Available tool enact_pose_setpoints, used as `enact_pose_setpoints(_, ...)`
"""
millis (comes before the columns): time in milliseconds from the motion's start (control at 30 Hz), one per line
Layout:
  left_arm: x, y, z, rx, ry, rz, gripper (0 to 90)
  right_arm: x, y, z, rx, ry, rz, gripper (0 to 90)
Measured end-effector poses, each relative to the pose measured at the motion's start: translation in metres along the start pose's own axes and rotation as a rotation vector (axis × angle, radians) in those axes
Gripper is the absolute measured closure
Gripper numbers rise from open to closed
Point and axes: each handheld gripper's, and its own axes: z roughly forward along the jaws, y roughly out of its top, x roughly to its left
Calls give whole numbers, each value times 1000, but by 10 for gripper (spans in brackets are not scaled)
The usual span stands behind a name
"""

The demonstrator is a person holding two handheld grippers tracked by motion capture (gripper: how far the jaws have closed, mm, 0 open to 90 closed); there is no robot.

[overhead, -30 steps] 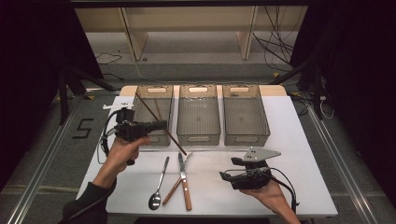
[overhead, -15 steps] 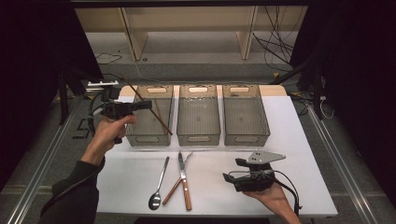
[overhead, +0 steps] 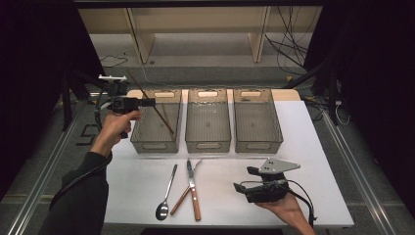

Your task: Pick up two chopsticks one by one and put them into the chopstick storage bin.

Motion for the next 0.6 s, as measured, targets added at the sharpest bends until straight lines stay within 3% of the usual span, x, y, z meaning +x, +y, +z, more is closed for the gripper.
enact_pose_setpoints(300,14,-2,12,24,34,-34,841,1,-1,0,3,5,-3,251)
enact_pose_setpoints(600,13,-10,29,86,46,-22,840,1,-1,1,7,10,-9,252)
